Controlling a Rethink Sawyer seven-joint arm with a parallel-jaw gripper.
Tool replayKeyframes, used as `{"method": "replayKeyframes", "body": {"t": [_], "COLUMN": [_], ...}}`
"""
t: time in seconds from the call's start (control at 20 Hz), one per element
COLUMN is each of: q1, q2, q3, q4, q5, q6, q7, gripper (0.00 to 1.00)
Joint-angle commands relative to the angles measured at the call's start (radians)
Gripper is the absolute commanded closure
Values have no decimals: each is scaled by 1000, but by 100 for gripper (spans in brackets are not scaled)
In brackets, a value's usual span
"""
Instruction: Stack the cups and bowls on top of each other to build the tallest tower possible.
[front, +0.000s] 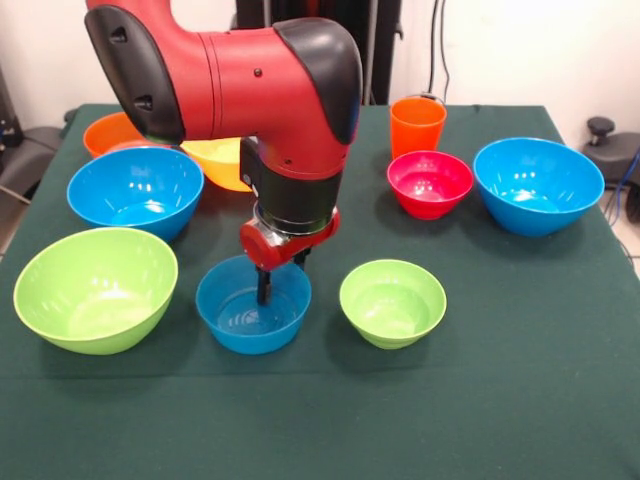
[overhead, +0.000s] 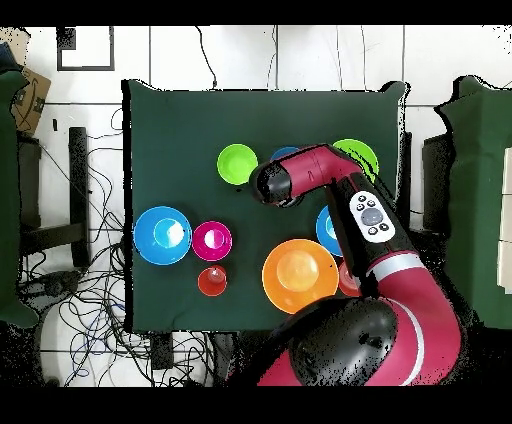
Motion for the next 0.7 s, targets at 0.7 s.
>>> {"method": "replayKeyframes", "body": {"t": [0.7], "q1": [7], "q2": [136], "q3": [-25], "q4": [-61], "q5": [-54], "q6": [-78], "q7": [-127], "gripper": [100]}}
